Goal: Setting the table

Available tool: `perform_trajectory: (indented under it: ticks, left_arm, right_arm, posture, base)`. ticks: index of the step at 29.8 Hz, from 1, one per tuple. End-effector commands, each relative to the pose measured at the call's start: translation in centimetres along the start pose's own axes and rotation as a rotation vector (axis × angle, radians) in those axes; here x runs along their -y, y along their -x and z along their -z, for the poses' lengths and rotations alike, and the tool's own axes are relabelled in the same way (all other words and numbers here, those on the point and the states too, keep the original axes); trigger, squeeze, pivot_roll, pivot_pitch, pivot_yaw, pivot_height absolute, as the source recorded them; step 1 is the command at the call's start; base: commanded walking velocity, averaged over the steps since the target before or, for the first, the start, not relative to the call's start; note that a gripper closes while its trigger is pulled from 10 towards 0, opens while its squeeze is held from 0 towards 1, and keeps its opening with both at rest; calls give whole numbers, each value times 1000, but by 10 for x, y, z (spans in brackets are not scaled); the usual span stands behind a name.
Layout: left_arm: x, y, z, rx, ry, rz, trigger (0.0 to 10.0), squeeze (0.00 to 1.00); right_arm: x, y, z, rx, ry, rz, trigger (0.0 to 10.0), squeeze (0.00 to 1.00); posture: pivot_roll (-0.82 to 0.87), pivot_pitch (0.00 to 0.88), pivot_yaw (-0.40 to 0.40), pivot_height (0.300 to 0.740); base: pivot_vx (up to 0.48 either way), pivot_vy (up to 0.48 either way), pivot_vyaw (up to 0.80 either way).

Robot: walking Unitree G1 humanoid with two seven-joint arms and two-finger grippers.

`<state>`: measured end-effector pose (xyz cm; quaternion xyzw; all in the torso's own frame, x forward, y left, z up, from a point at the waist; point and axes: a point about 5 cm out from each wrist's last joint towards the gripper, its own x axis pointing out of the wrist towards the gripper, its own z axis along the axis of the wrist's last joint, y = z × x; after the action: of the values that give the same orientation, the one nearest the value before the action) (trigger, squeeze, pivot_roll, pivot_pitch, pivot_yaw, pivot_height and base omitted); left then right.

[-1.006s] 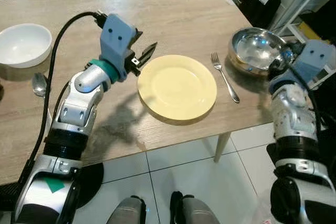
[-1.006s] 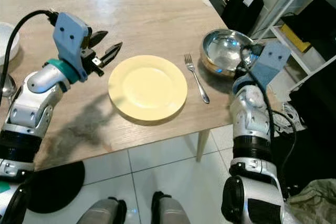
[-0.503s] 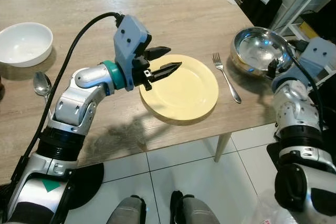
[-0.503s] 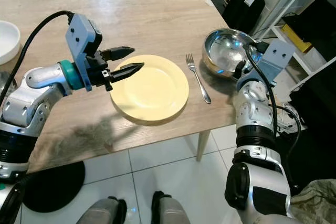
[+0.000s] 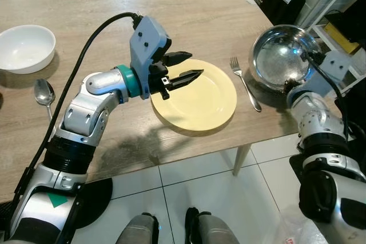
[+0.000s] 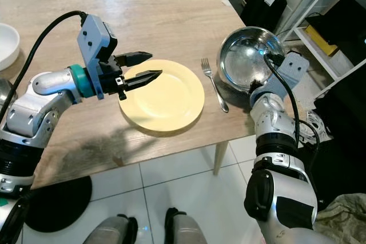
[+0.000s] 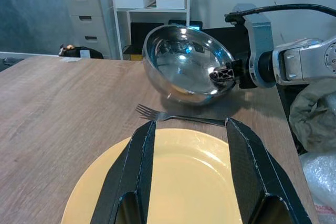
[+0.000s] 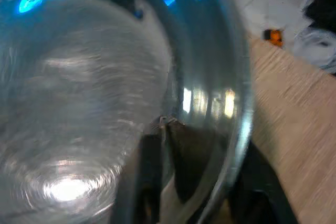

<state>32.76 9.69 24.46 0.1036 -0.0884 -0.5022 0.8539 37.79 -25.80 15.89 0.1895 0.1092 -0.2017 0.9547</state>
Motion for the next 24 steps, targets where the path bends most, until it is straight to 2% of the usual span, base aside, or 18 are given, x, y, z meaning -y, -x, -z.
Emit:
perform_trajectory:
  ticks: [1, 4, 5, 13, 14, 15, 17, 18, 19, 20, 21, 24]
  left_arm:
    - [4, 0, 2, -7, 13, 8, 10000, 0]
    - [4, 1, 2, -10, 21, 6, 10000, 0]
    - [4, 1, 4, -14, 27, -1, 10000, 0]
    - [3, 1, 6, -15, 35, -21, 10000, 0]
    - [1, 1, 7, -16, 39, -42, 10000, 0]
    - [1, 1, 7, -16, 39, -42, 10000, 0]
    - [-2, 2, 10, -20, 46, -90, 10000, 0]
    - [-2, 2, 10, -20, 46, -90, 10000, 0]
    - [-3, 2, 11, -21, 51, -112, 10000, 0]
    - [-3, 2, 11, -21, 51, -112, 10000, 0]
    - [-4, 3, 12, -18, 59, -130, 10000, 0]
    - [-4, 3, 12, -18, 59, -130, 10000, 0]
  right_arm:
    - [-3, 0, 7, -45, -30, -28, 0, 0]
    - [-5, 0, 8, -56, -44, -56, 0, 0]
    - [-8, 0, 9, -51, -83, -86, 0, 0]
    - [-7, 1, 5, -26, -146, -107, 0, 0]
    - [-7, 2, 1, -10, -196, -118, 0, 0]
    - [-7, 2, 1, -10, -196, -118, 0, 0]
    - [-6, 5, -5, 9, -328, -142, 0, 0]
    - [-6, 5, -5, 9, -328, -142, 0, 0]
    - [-8, 7, -10, 23, -395, -163, 0, 0]
    - [-8, 7, -10, 23, -395, -163, 0, 0]
    - [-11, 10, -18, 64, -452, -199, 0, 0]
    - [-11, 10, -18, 64, -452, -199, 0, 0]
  posture:
    - [167, 98, -29, 740]
    - [165, 97, -30, 740]
    - [164, 98, -30, 740]
    - [160, 99, -31, 740]
    - [158, 99, -31, 740]
    - [158, 99, -31, 740]
    - [155, 99, -30, 740]
    - [155, 99, -30, 740]
    - [155, 99, -29, 740]
    - [155, 99, -29, 740]
    - [155, 100, -29, 740]
    - [155, 100, -29, 740]
  base:
    - [0, 0, 0]
    - [0, 0, 0]
    - [0, 0, 0]
    - [0, 0, 0]
    - [0, 0, 0]
    - [0, 0, 0]
    - [0, 0, 0]
    - [0, 0, 0]
    - [0, 0, 0]
    - [0, 0, 0]
    - [0, 0, 0]
    - [0, 0, 0]
